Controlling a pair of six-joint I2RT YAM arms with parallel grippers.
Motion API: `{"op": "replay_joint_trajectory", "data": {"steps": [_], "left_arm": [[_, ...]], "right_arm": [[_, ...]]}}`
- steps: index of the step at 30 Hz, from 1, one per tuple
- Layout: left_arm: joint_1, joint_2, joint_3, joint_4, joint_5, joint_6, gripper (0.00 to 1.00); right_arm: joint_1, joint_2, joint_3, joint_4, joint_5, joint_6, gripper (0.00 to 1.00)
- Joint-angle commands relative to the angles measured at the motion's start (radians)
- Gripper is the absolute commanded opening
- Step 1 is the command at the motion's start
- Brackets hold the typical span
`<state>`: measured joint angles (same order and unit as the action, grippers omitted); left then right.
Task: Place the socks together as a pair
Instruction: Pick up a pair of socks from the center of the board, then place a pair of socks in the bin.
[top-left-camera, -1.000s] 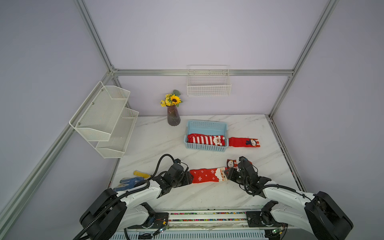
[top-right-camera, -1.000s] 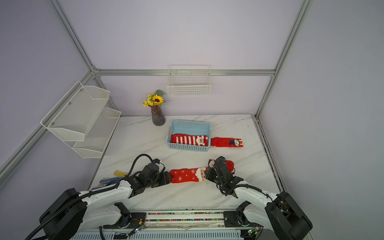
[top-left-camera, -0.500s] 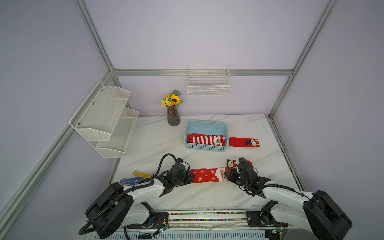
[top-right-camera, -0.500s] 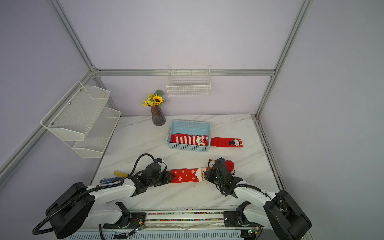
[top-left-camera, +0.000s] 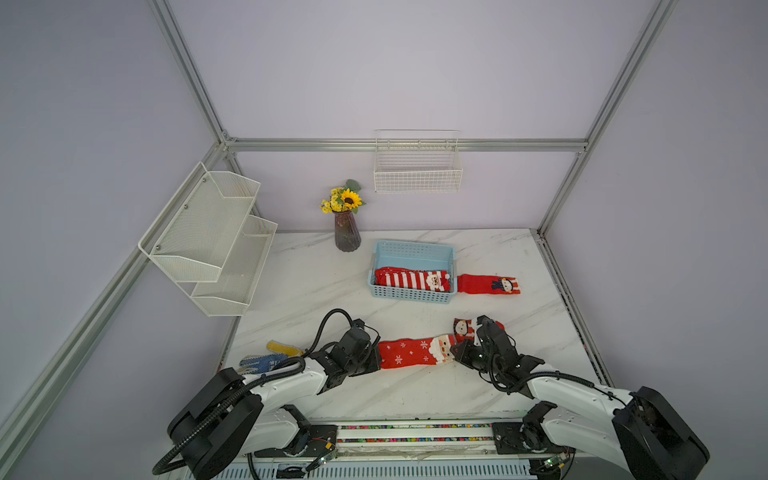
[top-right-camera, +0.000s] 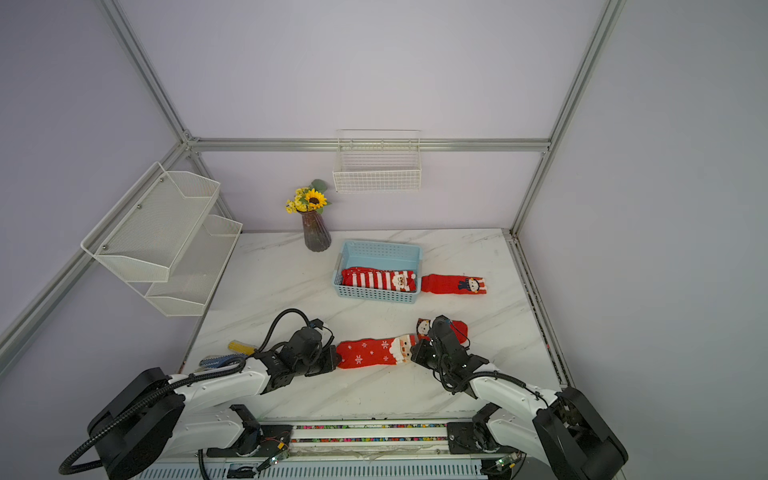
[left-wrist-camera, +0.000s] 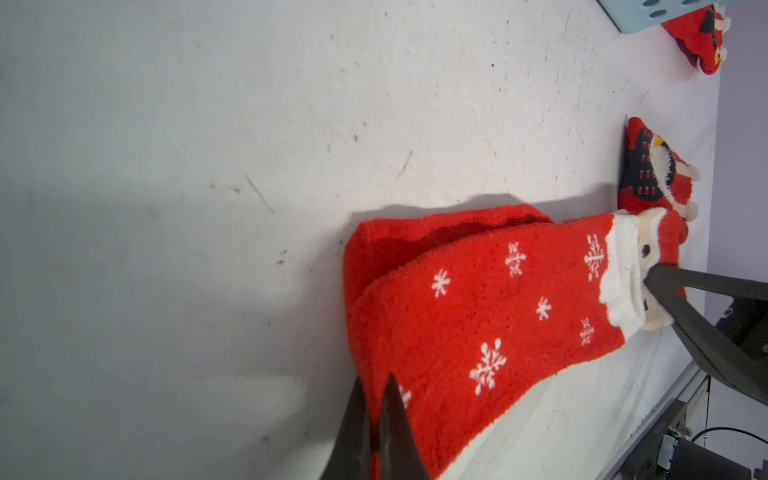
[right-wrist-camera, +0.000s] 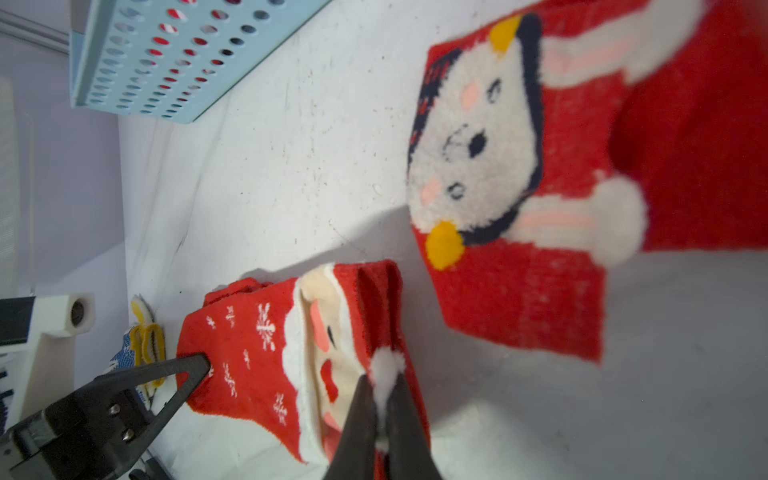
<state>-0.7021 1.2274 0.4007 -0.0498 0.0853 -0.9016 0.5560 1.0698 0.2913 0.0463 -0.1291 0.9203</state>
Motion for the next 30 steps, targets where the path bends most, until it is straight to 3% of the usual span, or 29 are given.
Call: {"op": "replay_joint_trajectory", "data": {"steps": [1,8,14,21,24,30], "left_arm": [[-0.004,-0.052,0.090,-0.085,-0.018,0.073,0.00],[-0.004,-0.114,0.233,-0.226,-0.045,0.182,0.00],[-0.004,-0.100,0.422,-0.320,-0.173,0.303,0.00],[0.032,0.034,0.680,-0.339,-0.336,0.462,0.00],[0.085,0.115,0.777,-0.340,-0.346,0.495,0.00],[0.179,0.299,0.903,-0.319,-0.309,0.507,0.00]], "right_arm": [[-0.001,-0.069,0.005,-0.024,-0.017,0.000,0.00],[0.005,-0.185,0.091,-0.057,-0.050,-0.053,0.00],[0.005,-0.168,0.269,-0.150,0.025,-0.152,0.00],[0.005,0.082,0.565,-0.203,0.157,-0.260,0.00],[-0.004,0.194,0.657,-0.199,0.242,-0.315,0.00],[-0.066,0.412,0.789,-0.155,0.238,-0.367,0.00]]}}
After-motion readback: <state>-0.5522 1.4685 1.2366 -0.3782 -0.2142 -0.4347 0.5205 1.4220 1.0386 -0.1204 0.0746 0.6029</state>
